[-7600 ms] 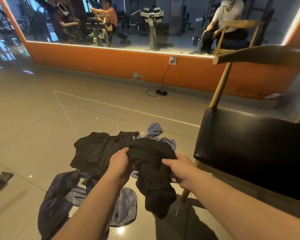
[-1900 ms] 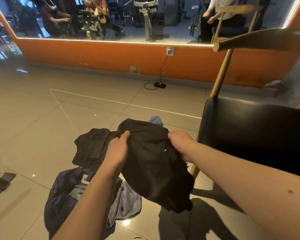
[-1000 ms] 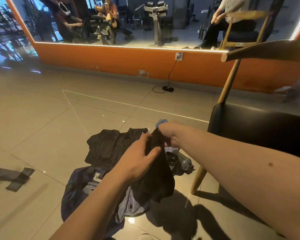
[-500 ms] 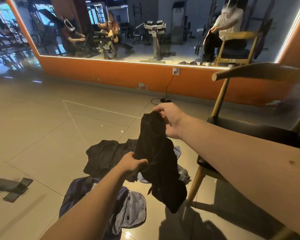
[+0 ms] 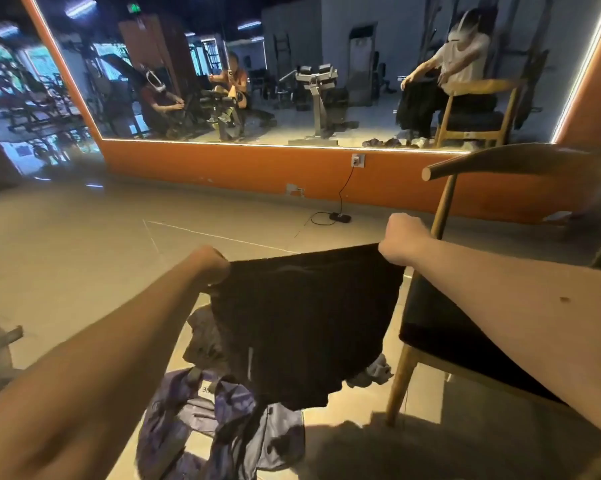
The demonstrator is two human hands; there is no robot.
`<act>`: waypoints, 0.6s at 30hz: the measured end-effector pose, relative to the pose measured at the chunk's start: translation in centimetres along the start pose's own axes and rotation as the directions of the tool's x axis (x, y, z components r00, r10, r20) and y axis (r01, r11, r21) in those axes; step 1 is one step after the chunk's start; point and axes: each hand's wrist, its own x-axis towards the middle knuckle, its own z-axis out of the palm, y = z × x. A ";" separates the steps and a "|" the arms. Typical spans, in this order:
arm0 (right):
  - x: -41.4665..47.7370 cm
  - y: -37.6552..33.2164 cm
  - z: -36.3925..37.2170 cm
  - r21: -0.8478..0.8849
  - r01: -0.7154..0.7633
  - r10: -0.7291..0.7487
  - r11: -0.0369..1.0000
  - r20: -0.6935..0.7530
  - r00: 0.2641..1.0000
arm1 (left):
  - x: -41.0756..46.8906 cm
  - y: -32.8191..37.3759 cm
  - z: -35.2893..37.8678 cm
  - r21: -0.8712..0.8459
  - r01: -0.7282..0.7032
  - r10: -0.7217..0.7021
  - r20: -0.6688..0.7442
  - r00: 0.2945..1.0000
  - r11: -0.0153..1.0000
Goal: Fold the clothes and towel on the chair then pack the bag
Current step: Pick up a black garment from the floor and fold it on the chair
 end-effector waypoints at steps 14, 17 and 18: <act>-0.5 -2.1 -2.6 0.235 -0.002 -0.088 0.972 0.372 0.924 | 0.3 5.8 -5.1 -0.375 0.065 -0.056 0.035 0.998 0.925; -0.7 -2.9 -2.2 0.356 0.158 -0.213 0.921 0.120 0.970 | 0.1 6.4 -4.7 -0.488 -0.035 0.012 -0.049 0.999 0.872; -0.8 -3.0 -1.9 0.364 0.216 -0.223 0.906 -0.023 0.975 | 0.2 6.5 -4.3 -0.453 -0.070 0.022 -0.110 0.994 0.889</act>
